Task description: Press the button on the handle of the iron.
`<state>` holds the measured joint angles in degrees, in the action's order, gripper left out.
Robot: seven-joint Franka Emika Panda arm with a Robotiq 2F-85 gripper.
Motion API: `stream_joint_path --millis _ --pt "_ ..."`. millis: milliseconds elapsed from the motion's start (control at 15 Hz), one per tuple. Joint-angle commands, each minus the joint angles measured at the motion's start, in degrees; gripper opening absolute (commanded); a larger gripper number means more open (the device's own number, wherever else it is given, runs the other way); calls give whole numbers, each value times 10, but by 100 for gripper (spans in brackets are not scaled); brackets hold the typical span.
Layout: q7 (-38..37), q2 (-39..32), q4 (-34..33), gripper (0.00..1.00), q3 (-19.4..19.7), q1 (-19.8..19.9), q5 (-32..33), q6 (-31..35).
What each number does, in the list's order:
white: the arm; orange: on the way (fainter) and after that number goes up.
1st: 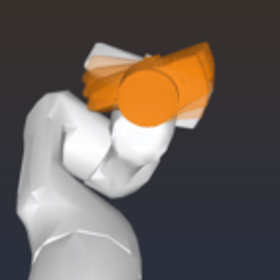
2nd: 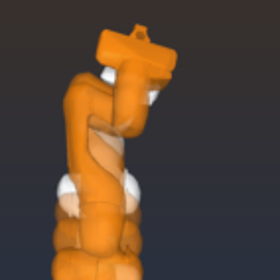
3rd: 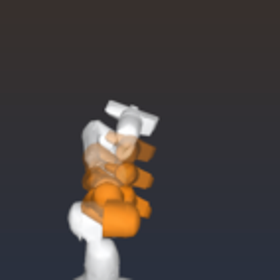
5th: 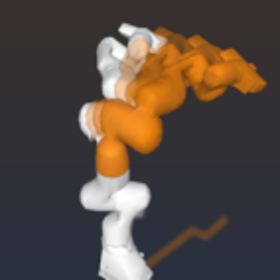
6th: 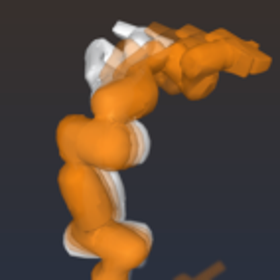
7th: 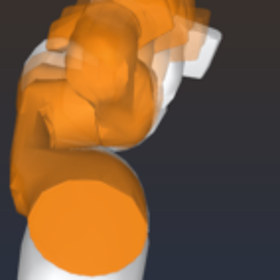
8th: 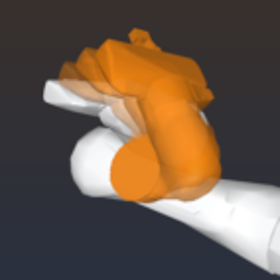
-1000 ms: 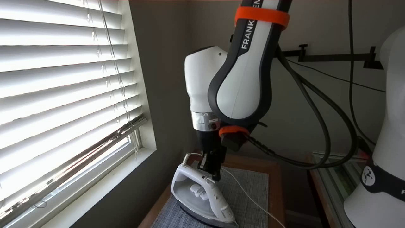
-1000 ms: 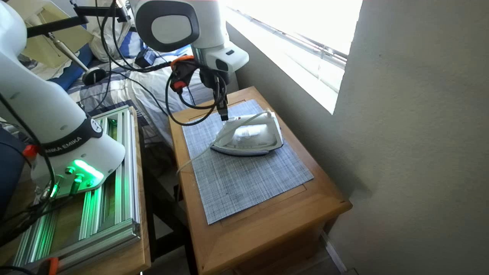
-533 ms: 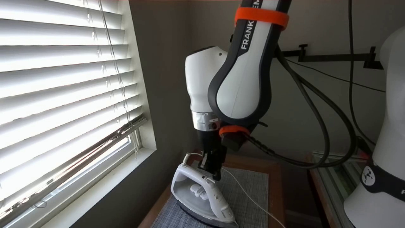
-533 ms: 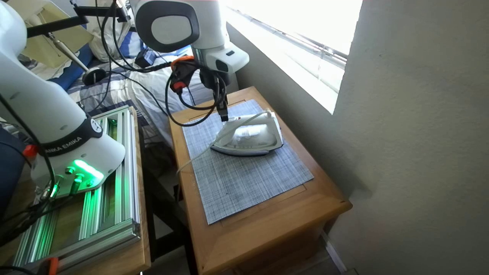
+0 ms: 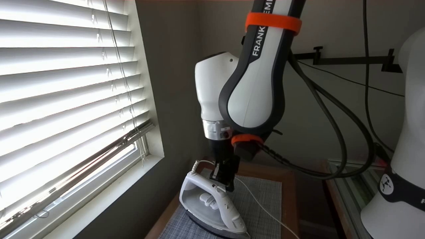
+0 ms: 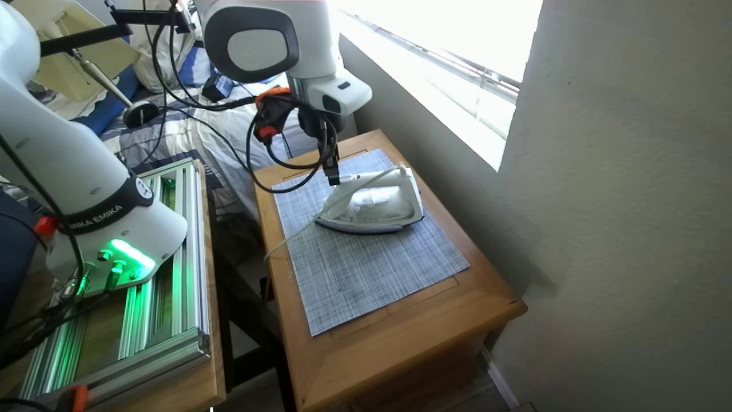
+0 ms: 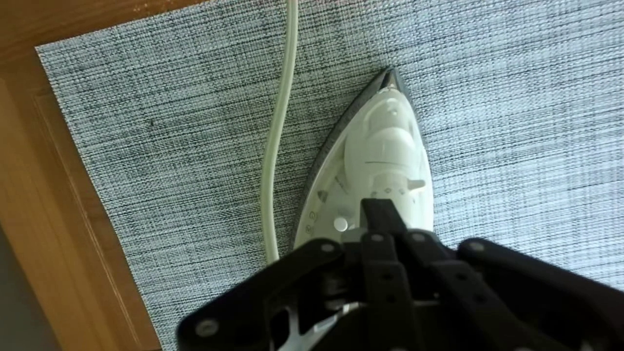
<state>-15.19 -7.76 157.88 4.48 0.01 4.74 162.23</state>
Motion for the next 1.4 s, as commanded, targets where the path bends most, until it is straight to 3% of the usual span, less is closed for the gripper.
stream_joint_path --millis 0,533,1333 --pt "16 -11 0 0 -4 3 -23 8" --pt "-10 9 -1 0 14 -7 15 0" --pt "21 1 -2 0 -5 4 -30 0"
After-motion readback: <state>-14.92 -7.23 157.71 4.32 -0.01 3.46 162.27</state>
